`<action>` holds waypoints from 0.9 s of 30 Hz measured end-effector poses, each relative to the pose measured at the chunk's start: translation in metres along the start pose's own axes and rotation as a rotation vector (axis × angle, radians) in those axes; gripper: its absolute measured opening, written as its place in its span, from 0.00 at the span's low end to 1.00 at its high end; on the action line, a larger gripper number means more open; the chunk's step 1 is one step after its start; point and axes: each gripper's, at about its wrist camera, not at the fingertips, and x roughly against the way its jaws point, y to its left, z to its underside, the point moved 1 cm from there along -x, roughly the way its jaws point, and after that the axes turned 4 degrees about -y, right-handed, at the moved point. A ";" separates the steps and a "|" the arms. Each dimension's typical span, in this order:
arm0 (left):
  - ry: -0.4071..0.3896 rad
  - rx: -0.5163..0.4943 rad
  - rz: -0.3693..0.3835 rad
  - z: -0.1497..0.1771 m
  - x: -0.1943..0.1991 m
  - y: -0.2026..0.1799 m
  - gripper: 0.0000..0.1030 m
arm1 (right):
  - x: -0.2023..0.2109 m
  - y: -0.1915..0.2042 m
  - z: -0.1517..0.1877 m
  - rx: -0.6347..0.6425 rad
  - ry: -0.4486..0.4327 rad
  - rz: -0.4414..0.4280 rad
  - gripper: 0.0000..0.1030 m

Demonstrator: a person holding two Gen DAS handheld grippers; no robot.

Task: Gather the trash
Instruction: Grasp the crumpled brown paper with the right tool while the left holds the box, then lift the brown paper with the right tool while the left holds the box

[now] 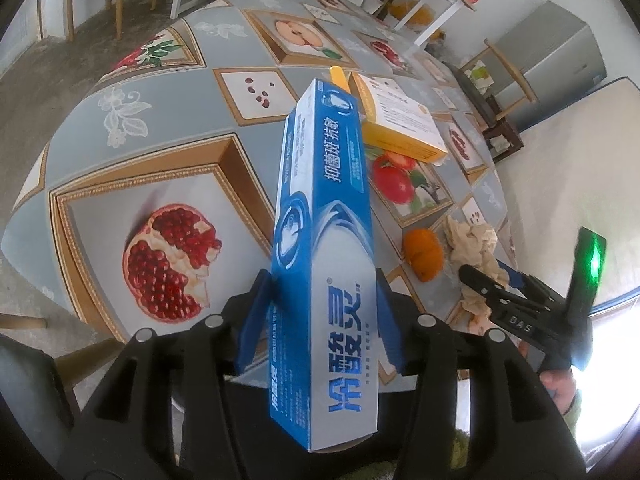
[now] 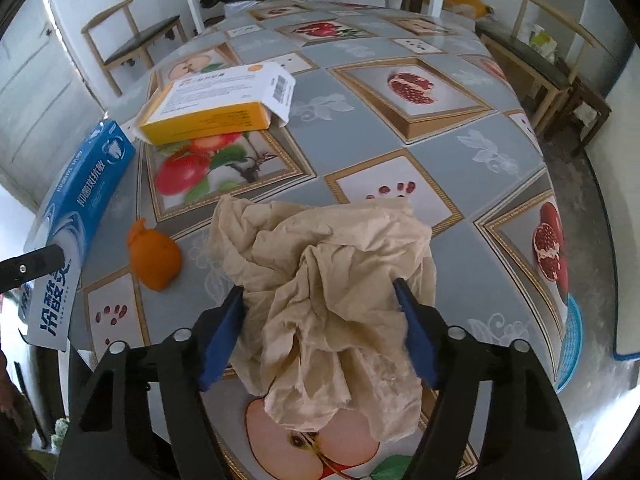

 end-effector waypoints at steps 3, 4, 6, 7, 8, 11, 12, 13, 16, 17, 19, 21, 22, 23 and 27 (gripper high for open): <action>0.003 -0.009 -0.020 -0.005 -0.003 -0.003 0.47 | 0.000 -0.003 0.000 -0.013 -0.010 0.011 0.60; 0.005 -0.010 -0.026 -0.007 -0.004 -0.003 0.47 | 0.000 -0.003 0.000 -0.017 -0.011 0.013 0.57; 0.005 -0.010 -0.041 -0.010 -0.006 -0.004 0.47 | 0.001 -0.006 0.000 -0.030 -0.015 0.016 0.53; 0.006 -0.012 -0.047 -0.013 -0.007 -0.004 0.47 | 0.002 -0.008 0.000 -0.035 -0.017 0.017 0.50; 0.005 -0.016 -0.058 -0.014 -0.007 -0.005 0.47 | 0.002 -0.009 0.000 -0.039 -0.018 0.019 0.48; 0.006 -0.024 -0.088 -0.020 -0.011 -0.006 0.47 | 0.001 -0.011 -0.001 -0.047 -0.021 0.020 0.43; 0.004 -0.026 -0.095 -0.022 -0.012 -0.006 0.47 | 0.001 -0.012 -0.001 -0.050 -0.022 0.019 0.43; 0.004 -0.028 -0.103 -0.023 -0.012 -0.007 0.47 | 0.001 -0.013 -0.001 -0.052 -0.022 0.018 0.42; 0.000 -0.030 -0.123 -0.029 -0.015 -0.008 0.47 | 0.001 -0.014 -0.001 -0.056 -0.025 0.015 0.40; -0.003 -0.033 -0.132 -0.030 -0.015 -0.008 0.47 | 0.001 -0.015 -0.001 -0.057 -0.027 0.014 0.40; -0.012 -0.036 -0.143 -0.033 -0.016 -0.008 0.47 | 0.001 -0.015 0.000 -0.057 -0.030 0.014 0.39; -0.022 -0.040 -0.141 -0.034 -0.016 -0.008 0.43 | 0.001 -0.016 0.000 -0.059 -0.033 0.015 0.38; -0.027 -0.042 -0.140 -0.035 -0.016 -0.009 0.42 | 0.001 -0.016 0.000 -0.060 -0.034 0.014 0.37; -0.034 -0.045 -0.141 -0.035 -0.015 -0.009 0.41 | 0.001 -0.017 0.000 -0.062 -0.033 0.013 0.35; -0.067 -0.054 -0.143 -0.034 -0.009 -0.010 0.35 | 0.001 -0.022 -0.001 -0.082 -0.027 0.009 0.26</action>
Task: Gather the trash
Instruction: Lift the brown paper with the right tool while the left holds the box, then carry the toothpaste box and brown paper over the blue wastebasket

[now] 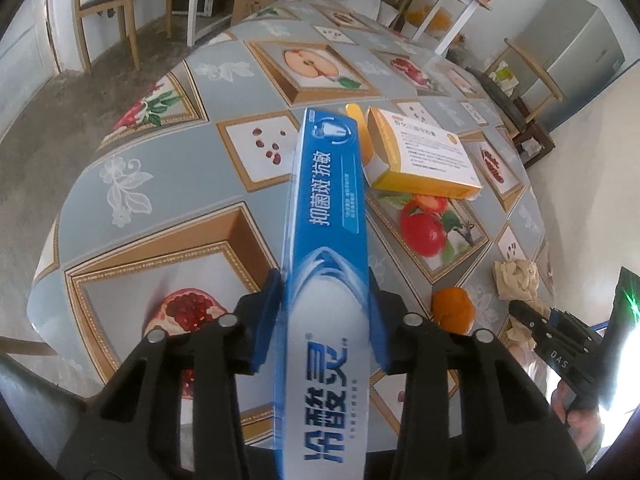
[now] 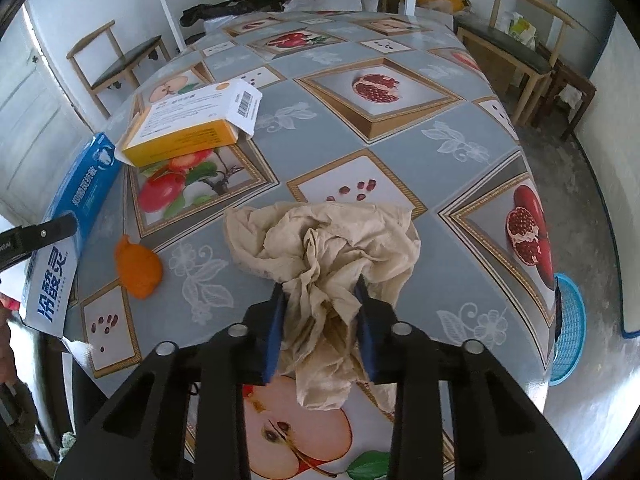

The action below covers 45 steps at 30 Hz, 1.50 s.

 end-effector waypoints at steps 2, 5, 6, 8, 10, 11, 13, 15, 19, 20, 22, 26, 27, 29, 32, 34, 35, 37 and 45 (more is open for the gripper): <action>-0.016 0.003 -0.001 0.001 0.005 0.001 0.33 | 0.000 -0.003 -0.001 -0.018 0.004 -0.012 0.20; -0.034 0.015 -0.001 0.005 0.011 0.005 0.32 | -0.001 -0.006 -0.001 -0.042 0.007 -0.030 0.15; -0.039 0.024 0.002 0.007 0.013 0.007 0.32 | -0.001 -0.005 -0.001 -0.046 0.006 -0.034 0.15; -0.048 0.038 0.003 0.010 0.017 0.010 0.32 | 0.000 -0.004 -0.001 -0.050 0.001 -0.040 0.14; -0.059 0.052 0.010 0.014 0.022 0.013 0.32 | 0.003 -0.003 -0.002 -0.052 -0.006 -0.047 0.13; -0.064 0.061 0.014 0.016 0.025 0.014 0.32 | 0.004 -0.002 -0.003 -0.052 -0.011 -0.053 0.13; -0.080 0.078 0.025 0.019 0.032 0.017 0.31 | 0.008 0.000 -0.005 -0.051 -0.022 -0.059 0.13; -0.102 0.095 0.031 0.022 0.041 0.021 0.31 | 0.015 0.002 -0.008 -0.049 -0.041 -0.070 0.13; -0.160 0.102 0.025 0.023 0.058 0.020 0.31 | 0.027 0.002 -0.013 -0.056 -0.073 -0.114 0.13; -0.177 0.101 0.017 0.024 0.064 0.019 0.31 | 0.030 0.002 -0.014 -0.059 -0.078 -0.124 0.13; -0.211 0.095 -0.001 0.023 0.073 0.015 0.31 | 0.037 0.001 -0.015 -0.067 -0.094 -0.147 0.13; -0.268 0.061 0.002 0.020 0.093 -0.002 0.31 | 0.057 -0.008 -0.015 -0.091 -0.139 -0.188 0.13; -0.283 0.044 0.010 0.019 0.098 -0.009 0.31 | 0.064 -0.012 -0.014 -0.100 -0.153 -0.197 0.13; -0.300 0.013 0.026 0.016 0.104 -0.023 0.31 | 0.076 -0.021 -0.012 -0.120 -0.181 -0.207 0.13; -0.311 -0.058 0.081 0.012 0.113 -0.056 0.31 | 0.099 -0.047 -0.007 -0.170 -0.236 -0.200 0.13; -0.313 -0.108 0.128 0.010 0.116 -0.080 0.31 | 0.113 -0.065 -0.002 -0.209 -0.270 -0.181 0.13; -0.308 -0.129 0.157 0.009 0.116 -0.092 0.31 | 0.125 -0.081 0.004 -0.241 -0.294 -0.161 0.13; -0.285 -0.181 0.236 0.007 0.115 -0.123 0.31 | 0.142 -0.108 0.016 -0.297 -0.330 -0.117 0.13; -0.081 -0.422 0.523 0.014 0.079 -0.273 0.31 | 0.197 -0.247 0.115 -0.657 -0.383 0.092 0.13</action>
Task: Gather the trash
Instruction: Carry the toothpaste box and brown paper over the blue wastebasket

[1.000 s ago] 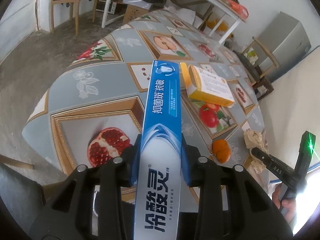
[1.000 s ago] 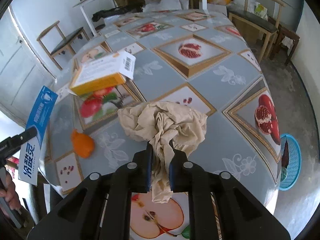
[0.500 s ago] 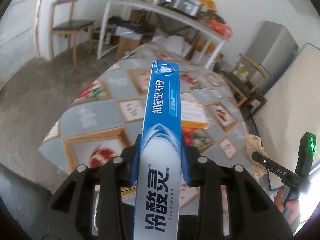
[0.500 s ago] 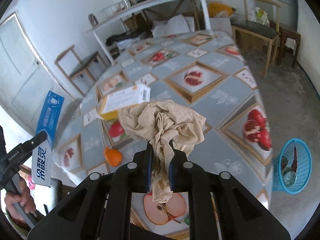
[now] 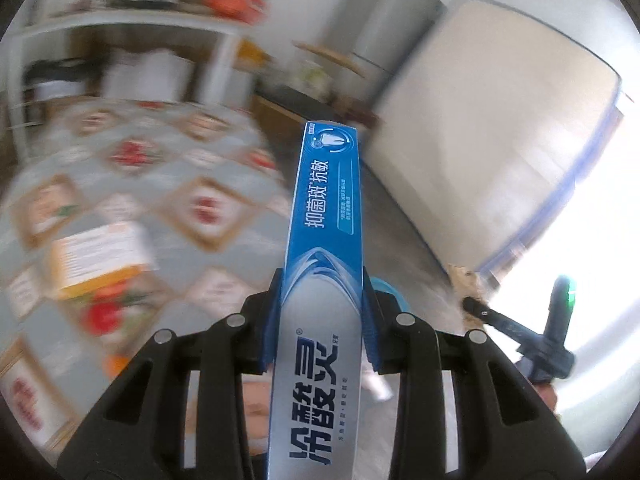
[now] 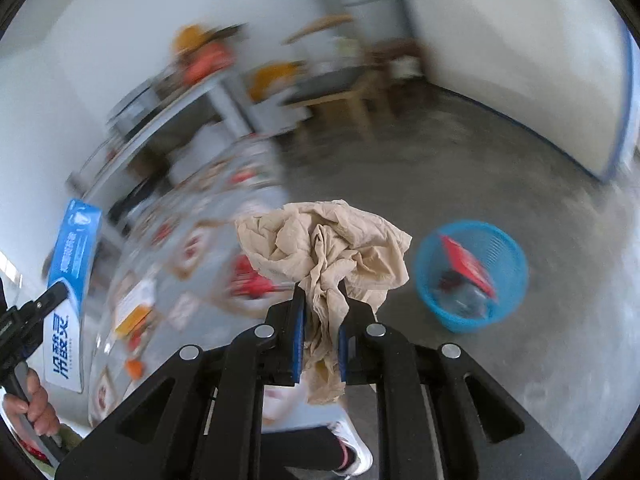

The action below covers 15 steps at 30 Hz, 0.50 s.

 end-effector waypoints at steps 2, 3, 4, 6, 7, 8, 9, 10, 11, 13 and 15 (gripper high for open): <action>0.067 -0.035 0.060 -0.002 -0.032 -0.024 0.31 | 0.006 -0.040 0.004 -0.084 -0.003 0.058 0.13; 0.115 -0.046 0.087 -0.002 -0.052 -0.037 0.31 | 0.007 -0.055 0.007 -0.114 -0.002 0.081 0.13; 0.157 -0.051 0.105 0.000 -0.068 -0.046 0.31 | 0.006 -0.070 0.011 -0.145 0.001 0.098 0.13; 0.245 -0.056 0.151 0.006 -0.102 -0.066 0.31 | -0.001 -0.101 0.019 -0.226 0.020 0.114 0.13; 0.297 -0.059 0.164 0.010 -0.123 -0.076 0.31 | -0.004 -0.110 0.023 -0.250 0.029 0.117 0.13; 0.340 -0.062 0.173 0.014 -0.142 -0.084 0.31 | -0.011 -0.123 0.028 -0.287 0.043 0.120 0.13; 0.397 -0.064 0.182 0.020 -0.166 -0.094 0.31 | -0.019 -0.135 0.032 -0.319 0.059 0.118 0.13; 0.431 -0.061 0.180 0.023 -0.182 -0.101 0.32 | -0.026 -0.143 0.035 -0.341 0.071 0.115 0.13; 0.473 -0.054 0.180 0.027 -0.201 -0.107 0.32 | -0.035 -0.154 0.039 -0.376 0.086 0.113 0.13; 0.554 -0.043 0.162 0.038 -0.239 -0.114 0.32 | -0.055 -0.174 0.045 -0.433 0.114 0.105 0.13; 0.617 -0.047 0.142 0.048 -0.277 -0.123 0.32 | -0.075 -0.189 0.046 -0.475 0.140 0.099 0.13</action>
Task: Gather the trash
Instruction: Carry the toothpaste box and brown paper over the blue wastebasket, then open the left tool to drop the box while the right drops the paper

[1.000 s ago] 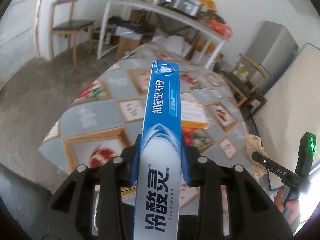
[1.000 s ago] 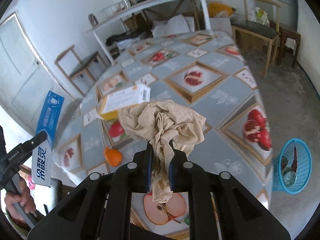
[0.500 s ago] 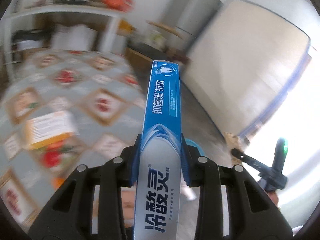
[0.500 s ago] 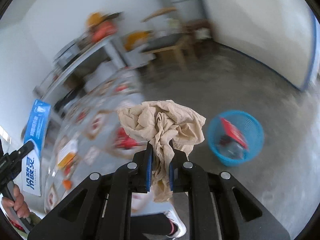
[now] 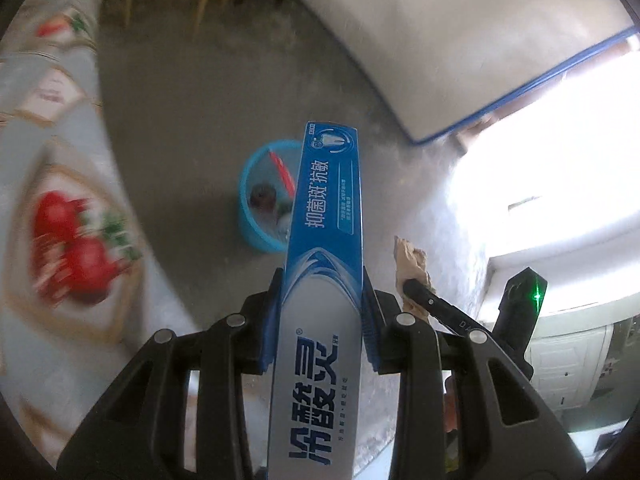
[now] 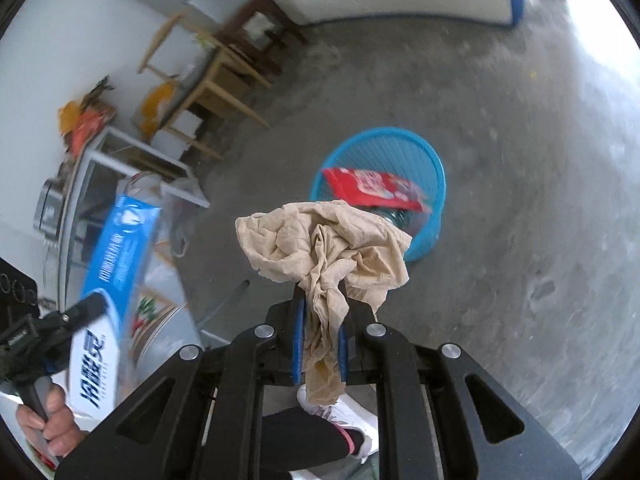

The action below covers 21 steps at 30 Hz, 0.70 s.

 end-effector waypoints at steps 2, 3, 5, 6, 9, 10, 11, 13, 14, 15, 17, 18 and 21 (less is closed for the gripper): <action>0.034 -0.005 -0.027 -0.009 -0.026 -0.002 0.32 | -0.023 -0.008 -0.010 -0.036 0.030 -0.008 0.13; 0.048 -0.004 -0.033 -0.015 -0.041 -0.004 0.32 | -0.034 -0.012 -0.015 -0.049 0.043 -0.009 0.13; 0.077 0.003 -0.041 -0.028 -0.063 -0.005 0.32 | -0.057 -0.021 -0.030 -0.075 0.061 -0.009 0.13; 0.091 0.007 -0.038 -0.036 -0.074 -0.006 0.32 | -0.068 -0.025 -0.038 -0.084 0.069 -0.004 0.13; 0.111 0.001 -0.042 -0.060 -0.104 -0.015 0.32 | -0.099 -0.036 -0.067 -0.122 0.075 0.007 0.14; 0.121 -0.009 -0.028 -0.070 -0.115 -0.018 0.35 | -0.113 -0.040 -0.077 -0.123 0.077 0.021 0.17; 0.130 -0.009 -0.019 -0.078 -0.124 -0.019 0.38 | -0.127 -0.045 -0.087 -0.129 0.084 0.029 0.19; 0.124 0.006 -0.039 -0.085 -0.132 -0.015 0.58 | -0.154 -0.058 -0.098 -0.157 0.107 0.042 0.36; 0.105 0.019 -0.045 -0.087 -0.129 -0.011 0.59 | -0.172 -0.069 -0.102 -0.181 0.121 0.064 0.44; 0.083 0.039 -0.037 -0.085 -0.123 -0.007 0.61 | -0.187 -0.078 -0.104 -0.196 0.136 0.086 0.46; 0.079 0.051 -0.011 -0.083 -0.114 -0.004 0.64 | -0.207 -0.092 -0.101 -0.225 0.166 0.118 0.46; 0.078 0.046 -0.001 -0.080 -0.108 -0.002 0.64 | -0.212 -0.098 -0.100 -0.233 0.171 0.136 0.46; 0.039 0.032 -0.007 -0.068 -0.074 0.009 0.66 | -0.216 -0.104 -0.093 -0.225 0.168 0.144 0.47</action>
